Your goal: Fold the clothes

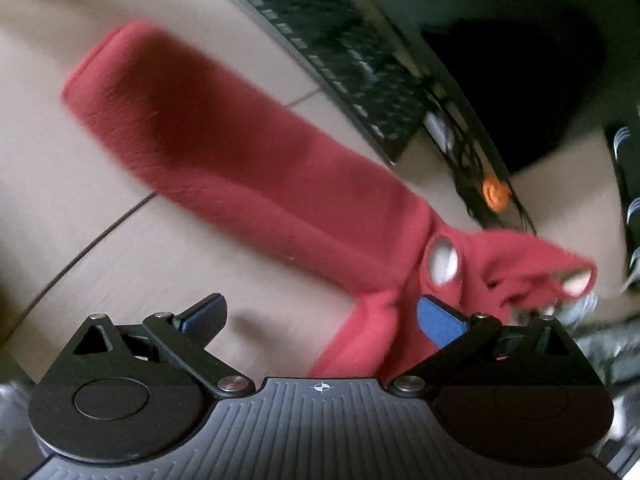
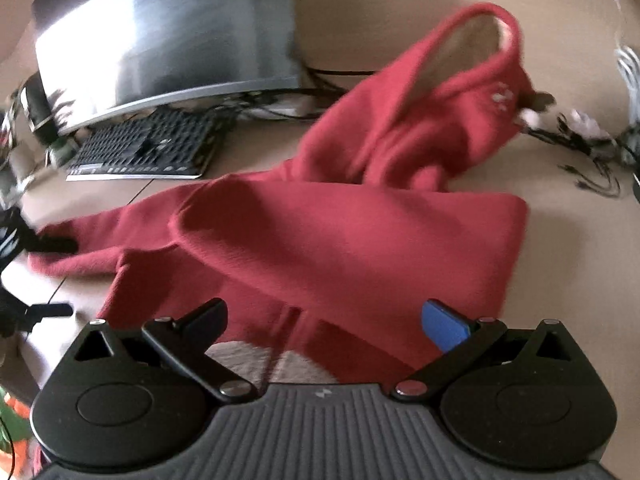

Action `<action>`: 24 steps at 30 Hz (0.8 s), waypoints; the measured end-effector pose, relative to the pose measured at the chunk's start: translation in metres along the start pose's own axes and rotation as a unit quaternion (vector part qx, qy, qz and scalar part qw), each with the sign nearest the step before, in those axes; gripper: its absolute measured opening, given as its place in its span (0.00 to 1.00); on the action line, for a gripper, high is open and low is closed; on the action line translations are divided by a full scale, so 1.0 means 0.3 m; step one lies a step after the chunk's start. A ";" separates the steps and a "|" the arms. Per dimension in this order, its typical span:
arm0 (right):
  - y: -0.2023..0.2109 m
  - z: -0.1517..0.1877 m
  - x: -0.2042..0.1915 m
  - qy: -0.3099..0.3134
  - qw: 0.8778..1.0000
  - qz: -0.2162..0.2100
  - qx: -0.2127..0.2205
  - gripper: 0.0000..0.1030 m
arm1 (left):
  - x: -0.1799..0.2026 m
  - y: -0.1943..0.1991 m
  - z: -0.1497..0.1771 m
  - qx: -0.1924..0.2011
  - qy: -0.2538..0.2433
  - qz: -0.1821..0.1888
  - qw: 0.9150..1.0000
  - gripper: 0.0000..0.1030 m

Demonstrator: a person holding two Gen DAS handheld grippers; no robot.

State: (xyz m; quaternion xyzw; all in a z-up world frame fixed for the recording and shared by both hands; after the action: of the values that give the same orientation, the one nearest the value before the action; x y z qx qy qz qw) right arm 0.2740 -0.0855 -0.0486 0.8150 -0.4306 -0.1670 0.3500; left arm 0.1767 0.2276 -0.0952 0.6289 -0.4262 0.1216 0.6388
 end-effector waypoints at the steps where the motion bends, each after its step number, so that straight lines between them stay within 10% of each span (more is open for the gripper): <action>1: 0.001 -0.002 -0.015 0.006 1.000 0.002 -0.001 1.00 | -0.004 -0.006 -0.008 0.002 0.010 0.006 1.000 1.00; 9: 0.026 0.028 -0.049 0.014 0.999 0.031 -0.018 1.00 | 0.004 -0.073 -0.129 0.083 0.035 0.037 0.995 1.00; 20: 0.069 0.116 -0.022 -0.020 0.997 0.058 -0.037 1.00 | 0.041 -0.125 -0.220 0.156 -0.067 0.078 0.982 0.97; 24: 0.079 0.132 -0.010 -0.035 0.997 0.059 -0.032 1.00 | 0.094 -0.129 -0.201 0.141 -0.132 0.071 0.979 0.66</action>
State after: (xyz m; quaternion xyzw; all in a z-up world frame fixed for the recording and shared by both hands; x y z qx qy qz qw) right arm 0.2357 -0.1090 -0.0592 0.7702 -0.4845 -0.1883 0.3696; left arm 0.2441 0.2646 -0.0933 0.6910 -0.5293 0.1411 0.4717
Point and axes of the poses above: each gripper's, at about its wrist camera, not at the fingertips, and y roughly against the way its jaws point, x to its right, z to its underside, the point moved 6 cm from there along -y, roughly the way its jaws point, and after that the axes turned 12 degrees about y, right-handed, at the moved point
